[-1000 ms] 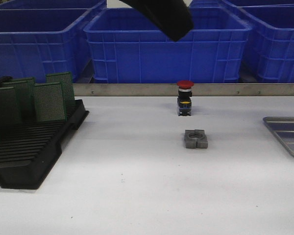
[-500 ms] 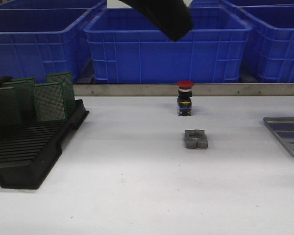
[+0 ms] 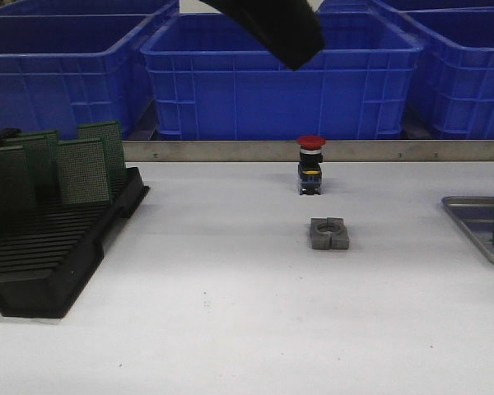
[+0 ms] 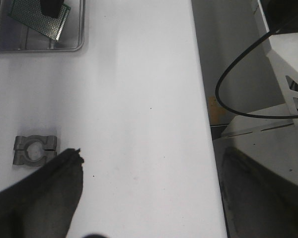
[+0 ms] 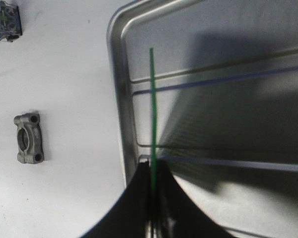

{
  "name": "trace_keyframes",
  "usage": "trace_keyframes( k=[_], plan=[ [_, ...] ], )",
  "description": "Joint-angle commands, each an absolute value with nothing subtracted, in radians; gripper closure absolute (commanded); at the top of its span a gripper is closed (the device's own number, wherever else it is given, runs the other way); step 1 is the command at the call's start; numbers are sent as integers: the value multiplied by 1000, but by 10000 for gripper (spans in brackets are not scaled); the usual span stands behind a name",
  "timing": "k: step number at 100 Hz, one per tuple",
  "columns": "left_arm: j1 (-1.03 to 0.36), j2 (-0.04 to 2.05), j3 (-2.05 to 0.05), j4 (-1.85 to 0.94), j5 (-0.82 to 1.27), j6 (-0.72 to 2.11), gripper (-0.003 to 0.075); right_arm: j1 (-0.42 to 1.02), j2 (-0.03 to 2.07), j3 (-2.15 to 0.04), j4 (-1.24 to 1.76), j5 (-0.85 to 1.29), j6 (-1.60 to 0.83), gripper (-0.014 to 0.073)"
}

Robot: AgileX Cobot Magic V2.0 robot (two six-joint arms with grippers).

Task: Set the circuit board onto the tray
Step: 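Carry the board with the right gripper and lower it onto the silver tray, then lower the left gripper onto another green board in the rack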

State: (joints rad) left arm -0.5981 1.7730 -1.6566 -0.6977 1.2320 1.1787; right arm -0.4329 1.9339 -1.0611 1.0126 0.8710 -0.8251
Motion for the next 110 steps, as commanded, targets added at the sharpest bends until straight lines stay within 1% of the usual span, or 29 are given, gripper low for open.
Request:
trace_keyframes(
  k=[1,11,16,18,23,28,33,37,86,98,110],
  plan=[
    [-606,1729,-1688,-760,1262,1169,184,-438,1892,-1087,1064,895,-830,585],
    [-606,1729,-1688,-760,1262,1169,184,-438,1892,-1087,1064,895,-830,456],
    [-606,1729,-1688,-760,1262,1169,184,-438,1892,-1087,1064,895,-830,362],
    [-606,1729,-1688,-760,1262,1169,184,-438,1892,-1087,1064,894,-830,337],
    [-606,1729,-1688,-760,1262,1169,184,-438,1891,-1087,1064,892,-830,237],
    [-606,1729,-1688,-760,1262,1169,184,-438,1890,-1087,1064,887,-830,159],
    [-606,1729,-1688,-760,1262,1169,184,-438,1885,-1087,1064,879,-830,101],
    [-606,1729,-1688,-760,1264,1169,183,-438,1881,-1087,1064,874,-830,72],
    [-606,1729,-1692,-750,1267,1169,184,-438,1836,-1087,1053,843,-830,64],
    [-597,1727,-1729,-632,1275,1167,183,-438,1836,-1087,1053,843,-830,64],
    [-559,1713,-1763,-479,1275,1163,183,-438,1836,-1087,1053,846,-830,64]
  ],
)
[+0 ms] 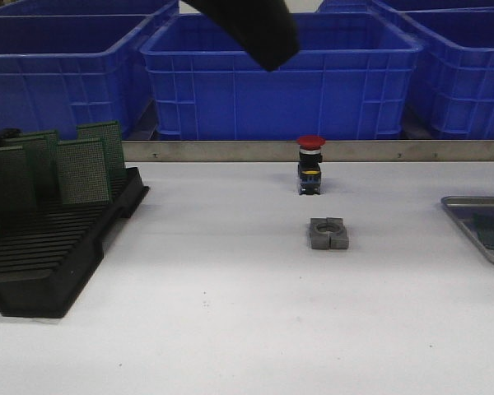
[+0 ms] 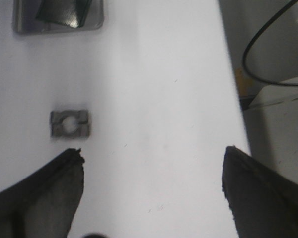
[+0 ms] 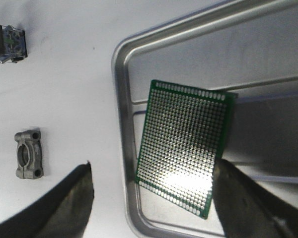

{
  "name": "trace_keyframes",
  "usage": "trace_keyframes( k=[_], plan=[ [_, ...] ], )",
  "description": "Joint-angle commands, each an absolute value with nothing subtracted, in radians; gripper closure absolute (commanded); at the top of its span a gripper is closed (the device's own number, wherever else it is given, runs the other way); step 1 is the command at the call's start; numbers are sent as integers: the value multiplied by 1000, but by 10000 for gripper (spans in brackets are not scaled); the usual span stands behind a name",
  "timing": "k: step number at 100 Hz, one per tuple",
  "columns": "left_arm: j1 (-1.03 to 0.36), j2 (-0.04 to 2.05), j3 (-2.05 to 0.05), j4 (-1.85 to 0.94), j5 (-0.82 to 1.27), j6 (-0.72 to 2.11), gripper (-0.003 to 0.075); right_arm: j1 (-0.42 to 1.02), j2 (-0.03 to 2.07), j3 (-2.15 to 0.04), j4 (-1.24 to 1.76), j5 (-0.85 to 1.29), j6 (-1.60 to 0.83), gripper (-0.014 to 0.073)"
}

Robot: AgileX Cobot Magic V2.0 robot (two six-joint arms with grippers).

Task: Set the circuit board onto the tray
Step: 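Lower the left gripper onto another green board in the rack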

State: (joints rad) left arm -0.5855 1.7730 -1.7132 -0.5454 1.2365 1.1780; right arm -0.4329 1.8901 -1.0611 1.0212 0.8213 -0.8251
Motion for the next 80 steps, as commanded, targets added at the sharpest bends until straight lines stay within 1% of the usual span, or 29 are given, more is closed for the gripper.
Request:
trace_keyframes(
  k=[1,31,59,80],
  plan=[
    [-553,1710,-1765,-470,1275,1163,184,-438,1836,-1087,1053,846,-830,64],
    [-372,1695,-1770,-205,1275,1171,184,-438,1836,-1087,1053,847,-830,64],
    [-217,1761,-1770,-199,1270,1245,184,-438,1836,-1087,1053,851,-830,65],
    [-187,1822,-1770,-199,1225,1278,184,-438,1836,-1087,1053,860,-830,65]
  ],
)
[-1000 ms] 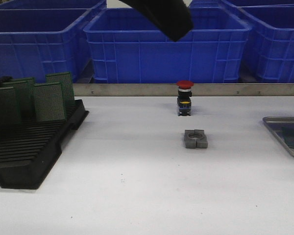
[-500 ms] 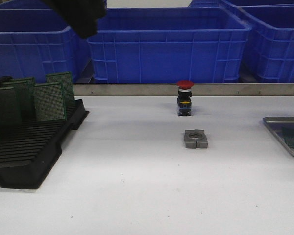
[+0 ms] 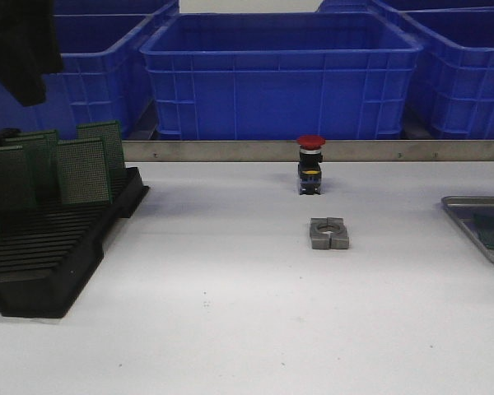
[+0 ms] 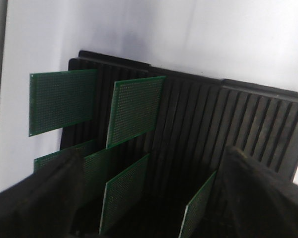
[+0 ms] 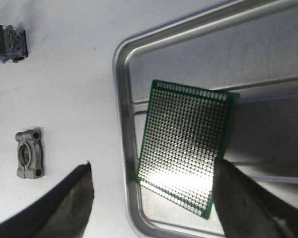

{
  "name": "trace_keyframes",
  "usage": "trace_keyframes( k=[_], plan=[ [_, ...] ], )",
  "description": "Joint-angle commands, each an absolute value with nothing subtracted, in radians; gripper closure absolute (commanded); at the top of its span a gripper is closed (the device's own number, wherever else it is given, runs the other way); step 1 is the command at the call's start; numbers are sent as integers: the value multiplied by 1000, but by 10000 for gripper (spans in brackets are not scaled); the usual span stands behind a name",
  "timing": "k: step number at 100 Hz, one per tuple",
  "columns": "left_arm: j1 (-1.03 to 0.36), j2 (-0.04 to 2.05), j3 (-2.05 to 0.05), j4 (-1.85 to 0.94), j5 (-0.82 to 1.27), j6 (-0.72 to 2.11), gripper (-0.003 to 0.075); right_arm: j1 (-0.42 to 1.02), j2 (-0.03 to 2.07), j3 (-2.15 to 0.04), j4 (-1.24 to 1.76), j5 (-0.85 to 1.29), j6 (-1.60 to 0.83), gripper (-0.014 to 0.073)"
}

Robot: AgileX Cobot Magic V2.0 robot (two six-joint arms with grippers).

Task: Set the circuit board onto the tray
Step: 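Lower the left gripper onto another green board in the rack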

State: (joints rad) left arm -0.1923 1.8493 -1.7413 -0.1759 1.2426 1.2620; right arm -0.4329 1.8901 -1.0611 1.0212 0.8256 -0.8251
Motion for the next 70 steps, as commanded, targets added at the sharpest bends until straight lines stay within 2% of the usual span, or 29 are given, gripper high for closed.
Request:
trace_keyframes(
  k=[1,70],
  plan=[
    [-187,1824,-1770,-199,1222,1281,184,-438,1836,-1087,1053,860,-830,65],
    [-187,1943,-1770,-199,1076,1353,184,-438,1836,-1087,1053,867,-830,65]
  ],
)
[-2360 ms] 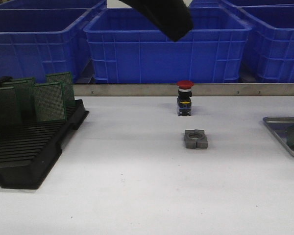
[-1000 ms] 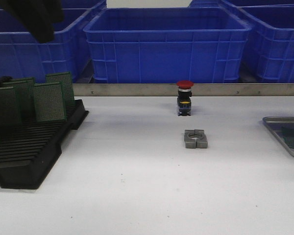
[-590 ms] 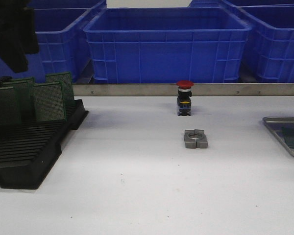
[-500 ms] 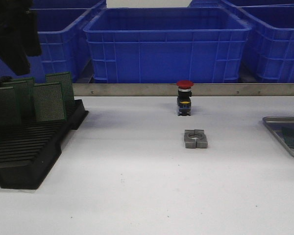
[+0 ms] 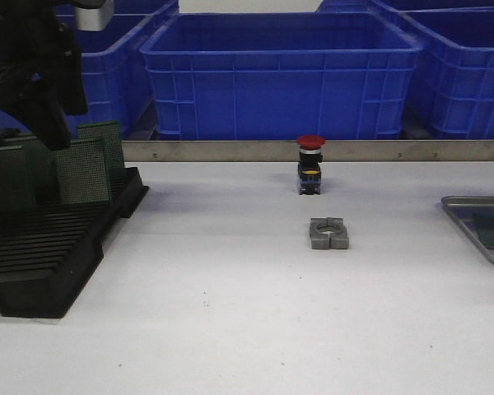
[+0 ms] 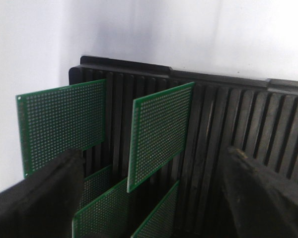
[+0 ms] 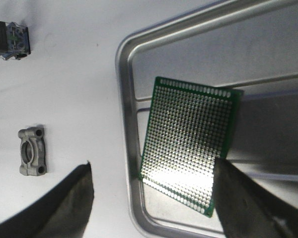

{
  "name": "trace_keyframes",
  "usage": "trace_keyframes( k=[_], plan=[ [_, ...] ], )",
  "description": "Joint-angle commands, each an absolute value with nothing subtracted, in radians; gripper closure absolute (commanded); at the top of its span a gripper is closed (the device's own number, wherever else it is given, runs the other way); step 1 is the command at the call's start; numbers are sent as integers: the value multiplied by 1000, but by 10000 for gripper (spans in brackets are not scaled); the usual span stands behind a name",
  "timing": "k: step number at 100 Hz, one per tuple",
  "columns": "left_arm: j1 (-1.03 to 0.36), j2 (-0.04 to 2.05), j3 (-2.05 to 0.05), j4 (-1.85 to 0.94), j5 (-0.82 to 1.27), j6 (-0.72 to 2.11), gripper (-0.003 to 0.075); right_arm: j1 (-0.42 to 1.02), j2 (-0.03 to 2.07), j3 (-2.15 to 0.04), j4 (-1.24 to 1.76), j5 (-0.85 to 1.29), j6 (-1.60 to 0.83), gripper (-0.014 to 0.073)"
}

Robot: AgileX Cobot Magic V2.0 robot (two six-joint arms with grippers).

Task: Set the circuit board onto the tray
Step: 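Lower the left gripper onto another green board in the rack, then lift the second board out of the rack toward the right gripper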

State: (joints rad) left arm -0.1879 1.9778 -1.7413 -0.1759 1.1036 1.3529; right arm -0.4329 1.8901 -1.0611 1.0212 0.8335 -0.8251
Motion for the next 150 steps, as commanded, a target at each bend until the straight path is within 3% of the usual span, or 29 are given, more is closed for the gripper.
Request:
trace_keyframes(
  k=[1,70,108,122,150],
  plan=[
    [-187,1946,-1770,-199,1076,1353,184,-438,1836,-1087,1053,867,-830,65],
    [-187,1992,-1770,-247,1076,1353,185,-438,1836,-1087,1053,867,-830,65],
    [-187,1992,-1770,-247,1084,1353,264,-438,1836,-1087,1054,868,-830,65],
    [-187,1992,-1770,-247,1085,1353,345,-438,1836,-1087,1054,868,-830,65],
    [-187,1992,-1770,-247,1077,1353,654,-438,1836,-1087,1054,868,-830,65]
  ],
)
